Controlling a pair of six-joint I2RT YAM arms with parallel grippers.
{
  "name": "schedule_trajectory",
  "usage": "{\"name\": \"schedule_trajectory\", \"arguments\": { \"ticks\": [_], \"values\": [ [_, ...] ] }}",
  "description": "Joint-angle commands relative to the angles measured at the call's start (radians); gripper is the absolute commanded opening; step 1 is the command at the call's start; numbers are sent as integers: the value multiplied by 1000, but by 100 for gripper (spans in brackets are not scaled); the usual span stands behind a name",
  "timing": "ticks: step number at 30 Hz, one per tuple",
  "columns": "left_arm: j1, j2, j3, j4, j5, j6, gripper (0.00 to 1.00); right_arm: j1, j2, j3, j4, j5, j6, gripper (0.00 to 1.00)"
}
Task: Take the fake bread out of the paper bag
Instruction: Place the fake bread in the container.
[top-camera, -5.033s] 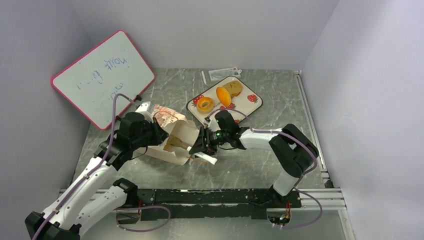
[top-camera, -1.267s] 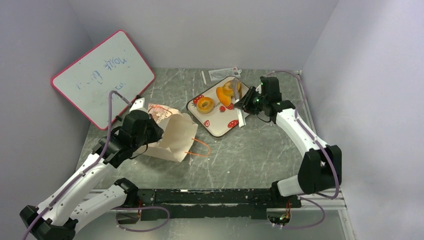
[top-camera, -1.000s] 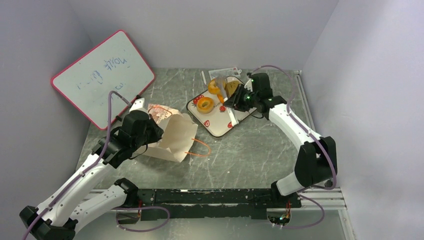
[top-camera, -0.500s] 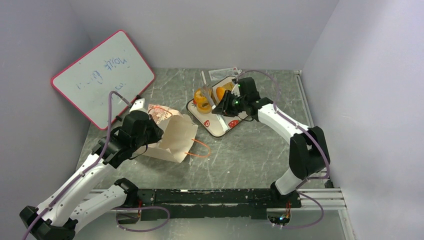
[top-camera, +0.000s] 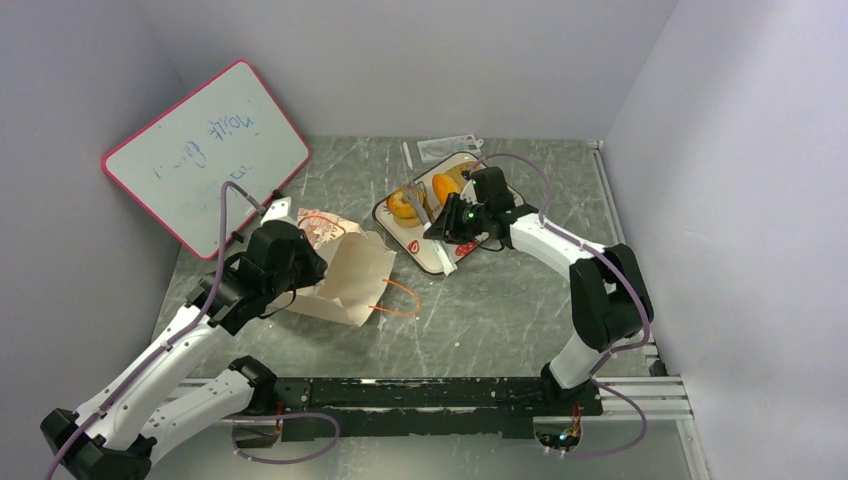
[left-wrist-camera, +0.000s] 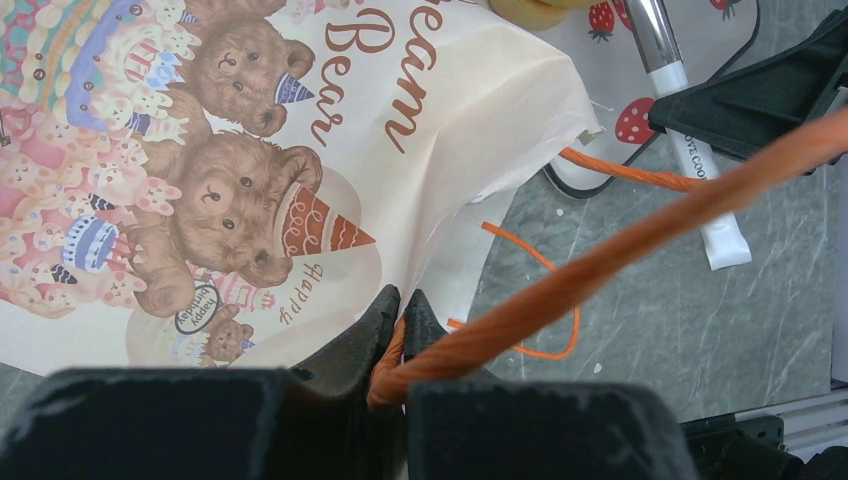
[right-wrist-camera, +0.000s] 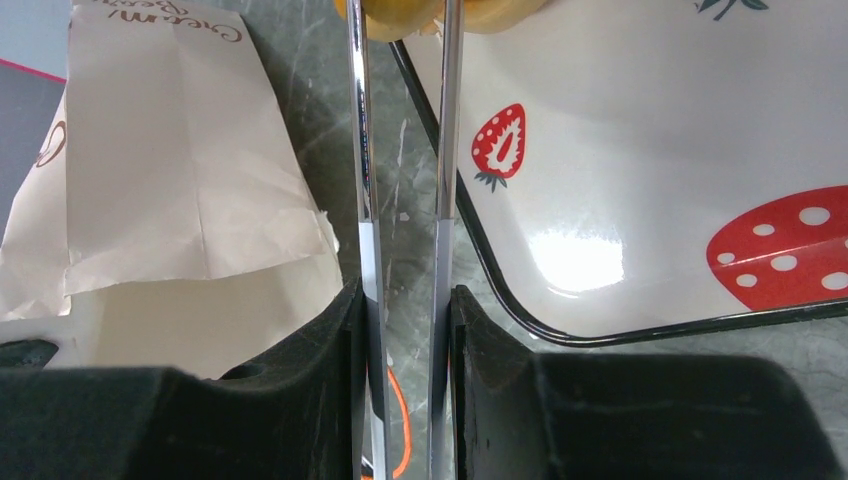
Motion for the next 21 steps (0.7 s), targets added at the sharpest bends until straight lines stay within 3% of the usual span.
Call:
{"name": "schedule_trajectory", "arguments": {
  "ticks": [1, 10, 21],
  "values": [
    [-5, 4, 14, -15, -8, -5, 7, 0, -8, -24, 55, -2, 3, 9],
    [-6, 10, 12, -2, -1, -9, 7, -31, -36, -52, 55, 11, 29, 33],
    [-5, 6, 11, -5, 3, -9, 7, -56, -38, -56, 67, -7, 55, 41]
  ]
}}
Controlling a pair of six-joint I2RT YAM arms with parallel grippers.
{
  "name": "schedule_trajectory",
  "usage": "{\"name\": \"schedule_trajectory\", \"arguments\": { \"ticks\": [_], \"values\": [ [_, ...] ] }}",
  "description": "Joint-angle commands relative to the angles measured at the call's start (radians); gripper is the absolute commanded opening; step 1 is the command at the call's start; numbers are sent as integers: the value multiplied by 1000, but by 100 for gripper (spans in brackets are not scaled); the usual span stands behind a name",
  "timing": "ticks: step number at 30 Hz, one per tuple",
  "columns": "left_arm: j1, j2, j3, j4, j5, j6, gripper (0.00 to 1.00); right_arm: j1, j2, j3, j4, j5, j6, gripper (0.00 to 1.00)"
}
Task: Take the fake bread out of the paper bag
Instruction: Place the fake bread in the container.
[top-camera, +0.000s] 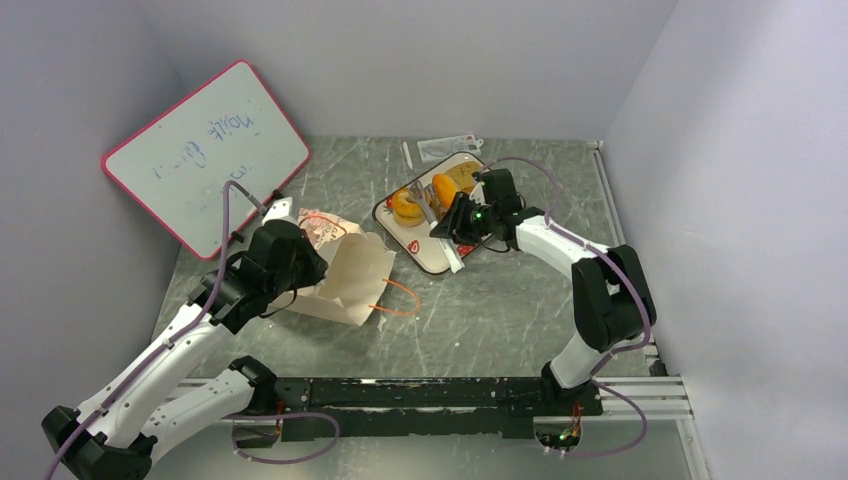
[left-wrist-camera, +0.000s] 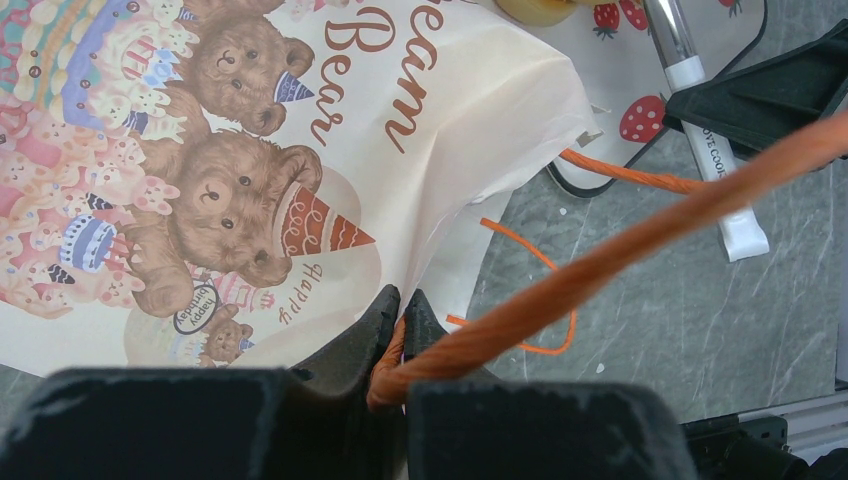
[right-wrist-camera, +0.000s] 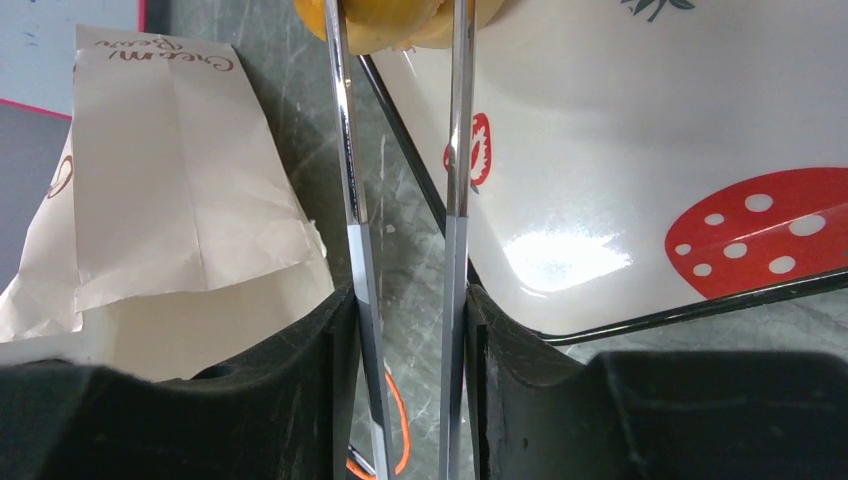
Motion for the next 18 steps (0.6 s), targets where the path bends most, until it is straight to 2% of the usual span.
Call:
{"name": "schedule_trajectory", "arguments": {
  "ticks": [1, 18],
  "values": [
    [-6, -7, 12, -6, 4, -8, 7, -13, -29, -10, 25, -5, 19, 41],
    [-6, 3, 12, 6, 11, -7, 7, -28, -44, 1, 16, -20, 13, 43]
  ]
}}
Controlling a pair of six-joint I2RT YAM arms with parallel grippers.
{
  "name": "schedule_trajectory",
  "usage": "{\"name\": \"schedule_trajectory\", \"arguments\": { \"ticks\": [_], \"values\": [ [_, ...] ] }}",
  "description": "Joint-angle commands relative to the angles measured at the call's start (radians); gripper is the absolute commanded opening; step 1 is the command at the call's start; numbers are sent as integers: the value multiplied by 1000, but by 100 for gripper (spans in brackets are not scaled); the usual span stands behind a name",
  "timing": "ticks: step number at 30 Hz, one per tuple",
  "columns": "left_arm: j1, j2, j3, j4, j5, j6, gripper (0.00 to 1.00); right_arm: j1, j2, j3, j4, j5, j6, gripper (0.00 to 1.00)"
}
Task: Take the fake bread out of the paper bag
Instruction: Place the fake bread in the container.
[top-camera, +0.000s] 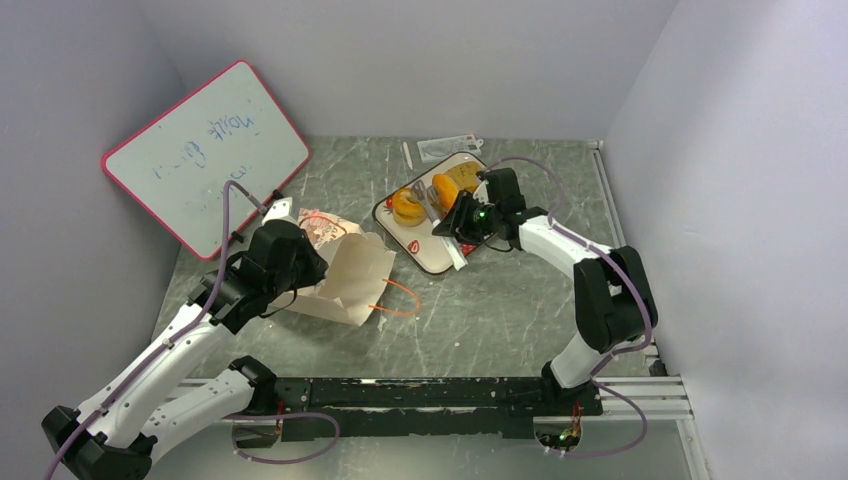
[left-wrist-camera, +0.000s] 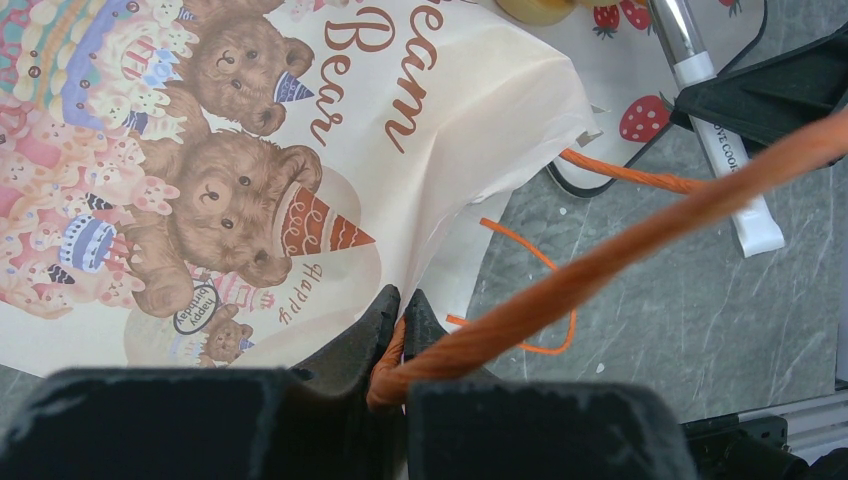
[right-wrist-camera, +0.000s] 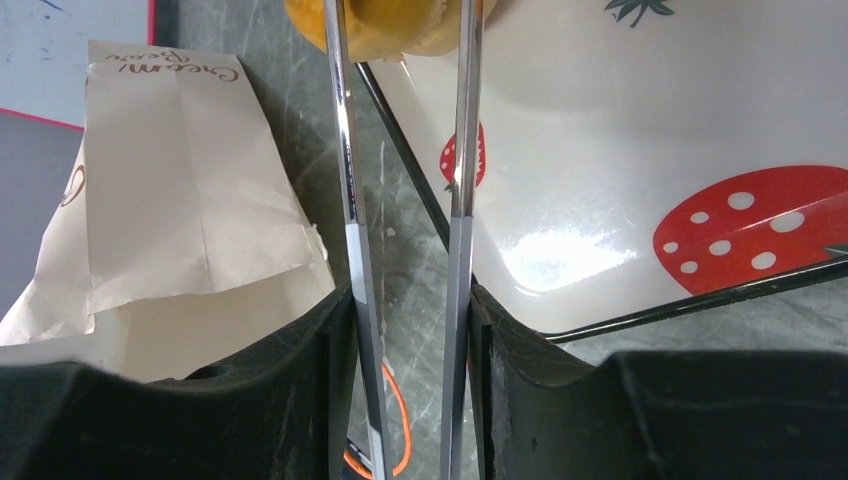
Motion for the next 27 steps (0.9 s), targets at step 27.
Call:
{"name": "schedule_trajectory", "arguments": {
  "ticks": [27],
  "values": [
    [-6, -4, 15, 22, 34, -12, 7, -25, -89, 43, -54, 45, -33, 43]
  ]
}}
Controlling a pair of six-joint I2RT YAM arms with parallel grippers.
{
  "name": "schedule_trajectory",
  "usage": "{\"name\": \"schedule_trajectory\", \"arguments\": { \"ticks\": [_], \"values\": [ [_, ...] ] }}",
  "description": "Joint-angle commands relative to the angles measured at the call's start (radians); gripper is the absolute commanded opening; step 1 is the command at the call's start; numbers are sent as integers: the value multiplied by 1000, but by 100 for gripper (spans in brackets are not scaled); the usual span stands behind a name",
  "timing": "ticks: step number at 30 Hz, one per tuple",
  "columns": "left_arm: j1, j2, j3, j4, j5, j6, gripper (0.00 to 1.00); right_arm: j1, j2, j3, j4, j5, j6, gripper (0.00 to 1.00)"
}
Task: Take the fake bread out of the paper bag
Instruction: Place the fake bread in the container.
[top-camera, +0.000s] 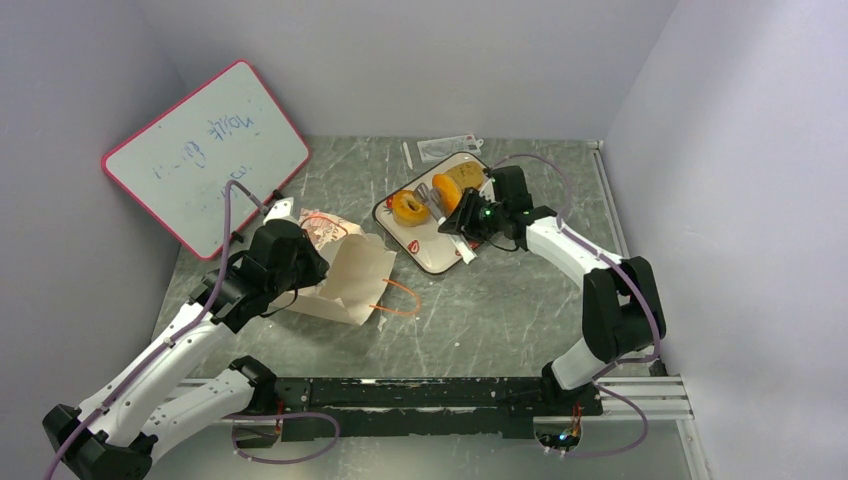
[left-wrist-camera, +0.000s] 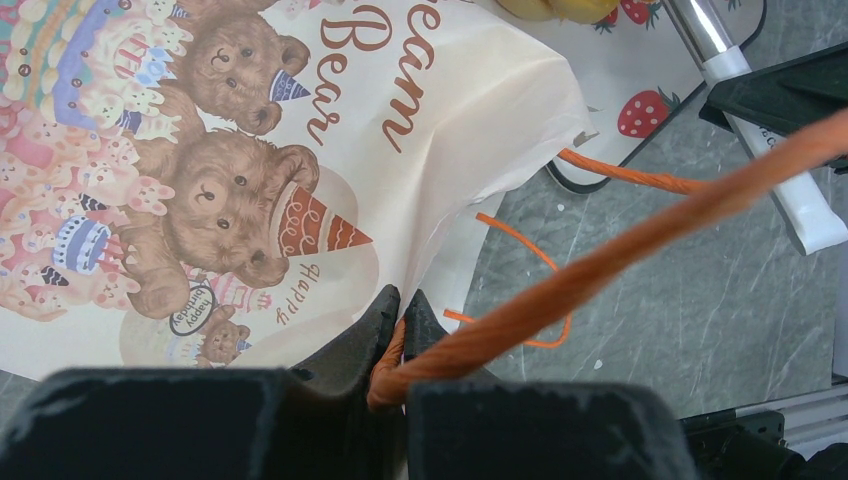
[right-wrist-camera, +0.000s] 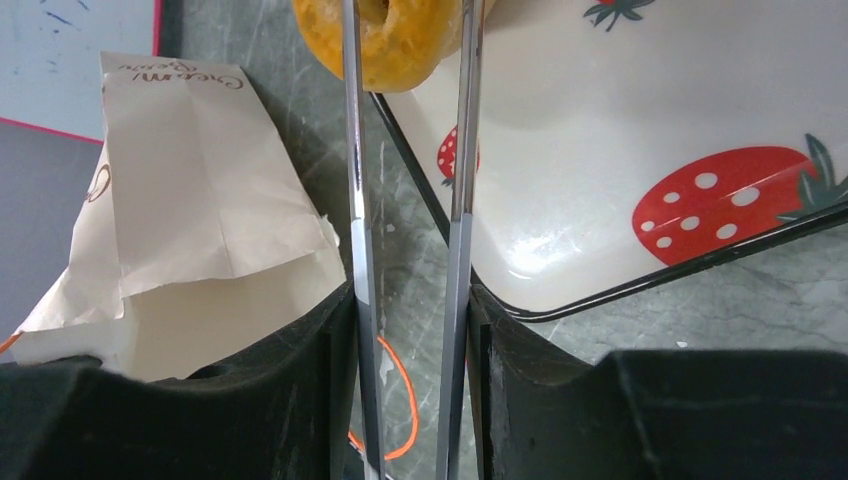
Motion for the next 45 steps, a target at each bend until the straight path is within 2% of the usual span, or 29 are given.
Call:
{"name": "schedule_trajectory", "arguments": {
  "ticks": [1, 20, 28, 38, 45],
  "values": [
    [-5, -10, 16, 19, 24, -6, 7, -14, -18, 45, 3, 22, -22, 43],
    [-6, -14, 19, 15, 22, 0, 7, -16, -32, 97, -4, 21, -29, 43],
    [-5, -34, 19, -7, 9, 0, 7, -16, -88, 125, -48, 62, -66, 43],
    [-5, -114, -27, -27, -15, -68, 7, -7, -287, 65, -129, 15, -87, 42],
    [-5, -114, -15, -25, -11, -9, 7, 57, -465, -54, -174, -41, -87, 40]
  ]
}}
